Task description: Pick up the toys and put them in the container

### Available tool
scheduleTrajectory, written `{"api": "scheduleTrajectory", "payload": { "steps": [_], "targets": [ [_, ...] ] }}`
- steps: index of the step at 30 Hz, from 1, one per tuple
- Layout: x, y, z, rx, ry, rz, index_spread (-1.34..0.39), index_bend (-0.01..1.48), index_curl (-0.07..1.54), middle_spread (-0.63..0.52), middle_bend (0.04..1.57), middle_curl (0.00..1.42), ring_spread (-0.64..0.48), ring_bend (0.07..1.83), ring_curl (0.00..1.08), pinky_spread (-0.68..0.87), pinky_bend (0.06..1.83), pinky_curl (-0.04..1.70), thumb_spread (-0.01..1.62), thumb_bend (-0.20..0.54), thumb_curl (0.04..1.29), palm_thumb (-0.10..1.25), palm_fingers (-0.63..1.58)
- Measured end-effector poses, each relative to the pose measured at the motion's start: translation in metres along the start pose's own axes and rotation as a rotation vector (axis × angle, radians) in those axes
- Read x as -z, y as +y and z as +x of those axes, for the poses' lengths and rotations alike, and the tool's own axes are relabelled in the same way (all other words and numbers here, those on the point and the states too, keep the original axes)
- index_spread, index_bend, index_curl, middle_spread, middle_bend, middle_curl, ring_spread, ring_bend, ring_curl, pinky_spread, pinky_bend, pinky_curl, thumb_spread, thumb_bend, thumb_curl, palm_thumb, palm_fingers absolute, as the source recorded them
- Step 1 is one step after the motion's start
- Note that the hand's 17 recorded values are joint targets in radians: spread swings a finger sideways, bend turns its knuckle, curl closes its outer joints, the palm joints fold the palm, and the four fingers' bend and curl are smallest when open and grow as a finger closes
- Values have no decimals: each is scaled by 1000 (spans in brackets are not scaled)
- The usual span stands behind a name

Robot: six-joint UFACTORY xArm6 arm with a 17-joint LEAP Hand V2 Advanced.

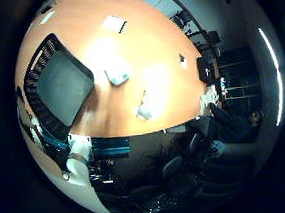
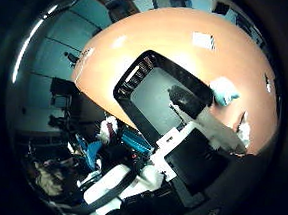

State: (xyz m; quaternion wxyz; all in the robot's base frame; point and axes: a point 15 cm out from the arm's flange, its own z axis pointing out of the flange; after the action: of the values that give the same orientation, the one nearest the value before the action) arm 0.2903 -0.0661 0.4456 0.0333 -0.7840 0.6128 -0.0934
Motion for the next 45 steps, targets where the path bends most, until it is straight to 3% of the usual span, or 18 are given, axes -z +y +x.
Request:
{"api": "scheduleTrajectory", "payload": {
  "steps": [9, 19, 34, 45],
  "targets": [
    [1, 4, 80, -56, 41, -46, -420, 159, 312, -176, 280, 395, -72, 489, 213, 366, 539, 105, 1003, -29, 324, 728, 380],
    [-40, 11, 189, -127, 134, -91, -399, 162, 284, -154, 304, 394, -37, 495, 224, 359, 581, 135, 998, -25, 316, 700, 303],
    [-109, -5, 236, -100, 171, -145, -400, 167, 295, -143, 304, 383, -3, 445, 230, 361, 509, 159, 991, -24, 327, 727, 283],
    [-158, -29, 230, -73, 140, -181, -396, 168, 296, -133, 290, 379, 2, 421, 234, 359, 472, 182, 983, -24, 331, 742, 285]
  ]
}}
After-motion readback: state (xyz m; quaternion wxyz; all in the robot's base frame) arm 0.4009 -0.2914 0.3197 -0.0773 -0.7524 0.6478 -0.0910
